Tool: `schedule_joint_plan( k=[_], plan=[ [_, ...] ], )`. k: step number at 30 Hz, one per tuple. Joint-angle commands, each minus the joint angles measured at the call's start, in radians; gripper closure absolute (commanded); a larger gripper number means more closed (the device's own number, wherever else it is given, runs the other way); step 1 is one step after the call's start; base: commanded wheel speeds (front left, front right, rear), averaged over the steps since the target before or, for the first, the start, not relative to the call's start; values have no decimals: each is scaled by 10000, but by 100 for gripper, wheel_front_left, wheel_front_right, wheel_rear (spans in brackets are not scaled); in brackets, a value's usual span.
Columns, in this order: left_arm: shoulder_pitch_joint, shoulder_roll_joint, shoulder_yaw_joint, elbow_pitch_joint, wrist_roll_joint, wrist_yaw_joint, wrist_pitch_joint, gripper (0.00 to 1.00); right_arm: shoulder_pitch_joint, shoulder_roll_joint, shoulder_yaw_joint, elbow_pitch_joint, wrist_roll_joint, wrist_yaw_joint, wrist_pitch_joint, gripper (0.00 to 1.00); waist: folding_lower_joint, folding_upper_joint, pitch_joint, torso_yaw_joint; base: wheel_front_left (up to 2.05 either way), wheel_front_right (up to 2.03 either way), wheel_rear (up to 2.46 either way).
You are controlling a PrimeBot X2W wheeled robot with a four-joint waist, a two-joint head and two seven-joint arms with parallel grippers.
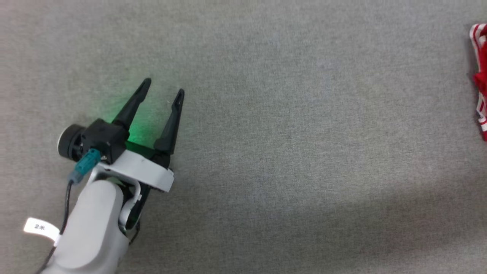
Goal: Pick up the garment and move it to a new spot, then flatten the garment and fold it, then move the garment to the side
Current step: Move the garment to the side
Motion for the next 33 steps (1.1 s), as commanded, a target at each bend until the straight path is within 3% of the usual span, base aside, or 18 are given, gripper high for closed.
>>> schedule_joint_plan(
  k=[1, 7, 17, 26, 33],
  plan=[
    [172, -31, 49, -5, -68, 21, 10, 0, -121, 84, -12, 93, -2, -15, -100, 0, 0, -1, -334, 98, 0, 0, 0],
    [654, -94, 197, 83, -261, 20, 8, 0, 2, 349, -415, 577, 149, -15, -805, 0, 0, -1, -1078, 202, 0, 0, 0],
    [1789, 14, 863, -17, -580, 19, 8, 0, 820, 1757, -2092, 856, -48, -15, -2455, 0, 0, -1, -2579, 241, 0, 0, 0],
    [2979, 53, 1533, -107, -600, 196, 8, 0, 3072, 3233, -4087, -1672, -555, -13, -2536, 0, 0, -1, -3653, 265, 0, 0, 0],
    [3951, 47, 1940, -126, -486, 429, 8, 0, 5227, 4270, -5057, -3552, -944, -13, -2539, 0, 0, -1, -4506, 553, 0, 0, 0]
  ],
)
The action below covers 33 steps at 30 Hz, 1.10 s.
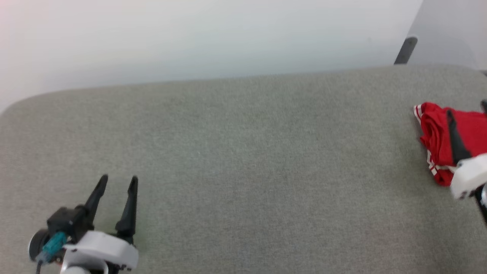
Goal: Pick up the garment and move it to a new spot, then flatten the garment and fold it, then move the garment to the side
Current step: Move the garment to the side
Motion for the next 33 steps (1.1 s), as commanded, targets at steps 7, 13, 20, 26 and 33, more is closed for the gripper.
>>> schedule_joint_plan(
  k=[7, 13, 20, 26, 33],
  plan=[
    [1051, 36, 489, -204, 93, 95, 5, 0, 1947, 798, -655, -1602, -207, -11, -40, 0, 0, 0, -1007, 546, 0, 0, 0],
    [1600, -70, 932, -570, 202, 6, 3, 0, 3044, 1274, -1044, -2545, -373, -11, -40, 0, 0, 0, -1227, 781, 0, 0, 0],
    [1968, -234, 1246, -786, 280, -135, 3, 0, 3875, 1681, -1281, -3203, -479, -11, -39, 0, 0, 0, -1420, 930, 0, 0, 0],
    [2180, -435, 1652, -1007, 375, -222, 3, 0, 4421, 1943, -1463, -3594, -542, -11, -39, 0, 0, 0, -1505, 983, 0, 0, 0],
    [2329, -662, 1927, -1133, 507, -298, 3, 0, 4768, 2065, -1520, -3791, -475, -11, -41, 0, 0, 0, -1528, 986, 0, 0, 0]
  ],
)
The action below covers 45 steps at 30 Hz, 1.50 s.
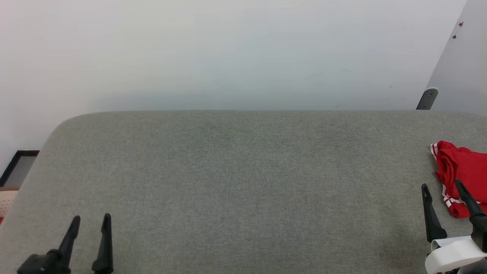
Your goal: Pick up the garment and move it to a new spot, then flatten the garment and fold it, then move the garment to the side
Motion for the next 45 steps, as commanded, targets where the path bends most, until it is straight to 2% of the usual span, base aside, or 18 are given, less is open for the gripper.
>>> schedule_joint_plan(
  k=[1, 15, 16, 19, 45],
  plan=[
    [78, -15, 37, -30, 91, -26, -4, 0, 126, 57, -11, -70, -21, -11, -41, 0, 0, -1, 0, -3, 0, 0, 0],
    [-47, -69, 2, -62, 109, -80, -2, 0, 318, 164, 177, -94, 43, -11, -41, 0, 0, -1, 22, -12, 0, 0, 0],
    [-9, -73, -9, -50, 32, -44, 2, 100, 212, 146, 161, -90, 37, 0, -1, 100, 0, -1, 22, -11, 0, 0, 0],
    [148, -276, -73, 251, 19, -42, 6, 100, 349, 288, 207, 207, 33, 2, 33, 100, 0, -1, 22, -11, 0, 0, 0],
    [-550, -873, 14, 446, -4109, -54, 1229, 100, 62, 714, 33, 200, 5175, -1, 1244, 100, 0, -1, 151, -93, 0, 0, 0]
  ],
)
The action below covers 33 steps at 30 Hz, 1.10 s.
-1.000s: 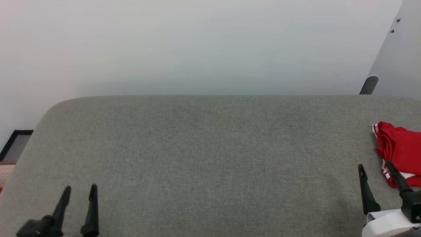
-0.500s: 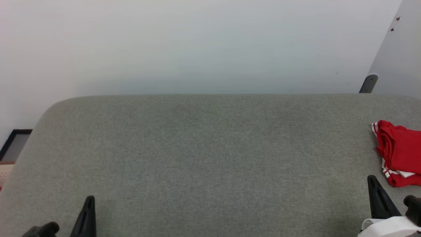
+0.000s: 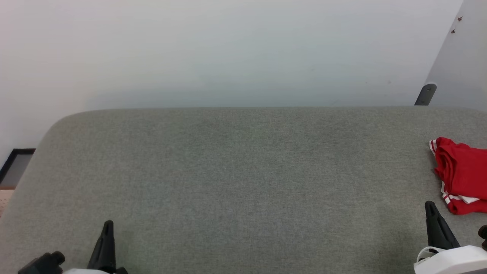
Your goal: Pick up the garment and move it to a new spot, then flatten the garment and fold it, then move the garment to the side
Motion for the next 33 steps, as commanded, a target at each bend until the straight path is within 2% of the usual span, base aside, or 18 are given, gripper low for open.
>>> schedule_joint_plan(
  k=[1, 17, 33],
  plan=[
    [-289, 35, 62, -100, -359, -12, 74, 100, -306, -1, -57, -150, 449, -1, 78, 100, 0, 0, 7, -5, 0, 0, 0],
    [-619, -257, 96, -7, -2345, -20, 654, 100, -430, 206, -125, -156, 2924, -2, 647, 100, 0, 0, 87, -55, 0, 0, 0],
    [-873, -497, 127, 66, -3930, -27, 1131, 100, -536, 376, -191, -156, 4892, -4, 1116, 100, 0, 0, 162, -102, 0, 0, 0]
  ],
)
